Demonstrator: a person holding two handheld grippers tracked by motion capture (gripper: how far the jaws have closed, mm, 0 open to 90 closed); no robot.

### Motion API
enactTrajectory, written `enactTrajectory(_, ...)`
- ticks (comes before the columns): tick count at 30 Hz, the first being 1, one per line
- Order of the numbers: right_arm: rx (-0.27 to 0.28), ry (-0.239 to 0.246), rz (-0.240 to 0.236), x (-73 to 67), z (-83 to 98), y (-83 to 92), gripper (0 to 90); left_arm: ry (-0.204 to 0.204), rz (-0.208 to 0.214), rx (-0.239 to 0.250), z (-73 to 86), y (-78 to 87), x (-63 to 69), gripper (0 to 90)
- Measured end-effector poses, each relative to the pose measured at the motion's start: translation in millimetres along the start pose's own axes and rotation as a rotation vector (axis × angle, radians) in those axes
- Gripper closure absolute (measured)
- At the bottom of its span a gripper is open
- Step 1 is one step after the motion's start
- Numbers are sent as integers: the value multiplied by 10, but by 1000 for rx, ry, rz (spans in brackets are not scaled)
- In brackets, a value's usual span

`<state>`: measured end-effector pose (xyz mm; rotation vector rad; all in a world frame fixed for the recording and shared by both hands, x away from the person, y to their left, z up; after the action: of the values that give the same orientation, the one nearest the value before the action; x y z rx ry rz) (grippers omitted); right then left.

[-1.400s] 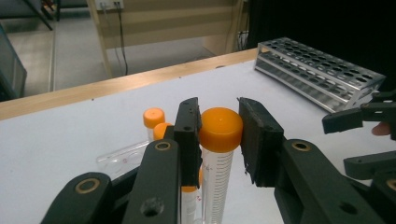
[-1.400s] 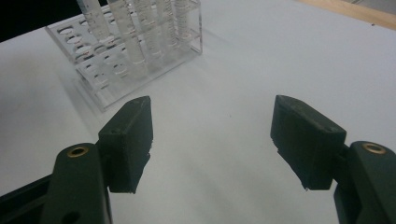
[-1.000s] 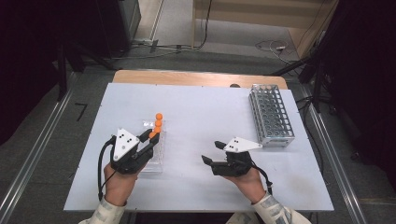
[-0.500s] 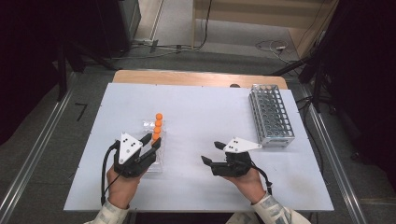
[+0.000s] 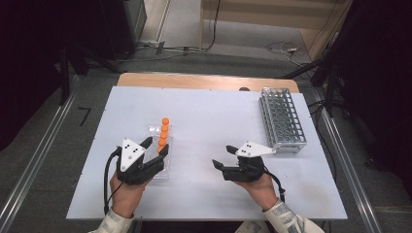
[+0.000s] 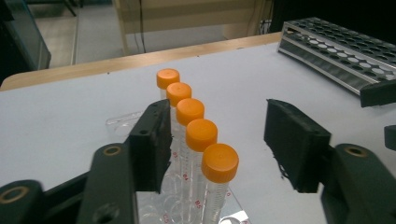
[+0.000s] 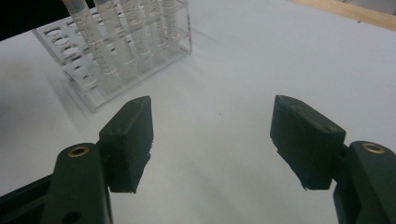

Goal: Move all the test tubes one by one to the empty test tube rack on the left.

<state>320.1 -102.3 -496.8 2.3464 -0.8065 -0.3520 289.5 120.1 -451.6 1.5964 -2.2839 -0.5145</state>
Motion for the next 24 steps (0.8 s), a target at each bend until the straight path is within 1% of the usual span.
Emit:
enactTrajectory(4,15,-20,23,99,1,72,289,27,-13,14,-7,30,-51,297)
enactTrajectory(5,22,-22,32,137,0,96,289,35,-13,18,-7,37,-64,287)
enactTrajectory(7,30,-41,48,212,9,151,289,48,-16,22,-4,48,-95,278)
enactTrajectory(8,36,-48,57,254,13,177,290,48,-22,21,1,55,-114,268)
enactTrajectory(15,53,-91,108,484,95,324,289,60,-30,17,55,73,-185,253)
enactTrajectory(24,60,-118,144,639,192,460,289,74,-36,19,94,124,-275,247)
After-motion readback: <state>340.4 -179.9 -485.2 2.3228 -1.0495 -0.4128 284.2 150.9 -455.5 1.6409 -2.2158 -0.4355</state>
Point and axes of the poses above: each handheld gripper's, and its own axes: y roughly backward along the jaws, z roughly out of its underside, x roughly to its right, the point moved 9 cm from there along -y, roughly forward along the jaws, and after that the axes turned 7 degrees about -x, right-handed, at the moved point
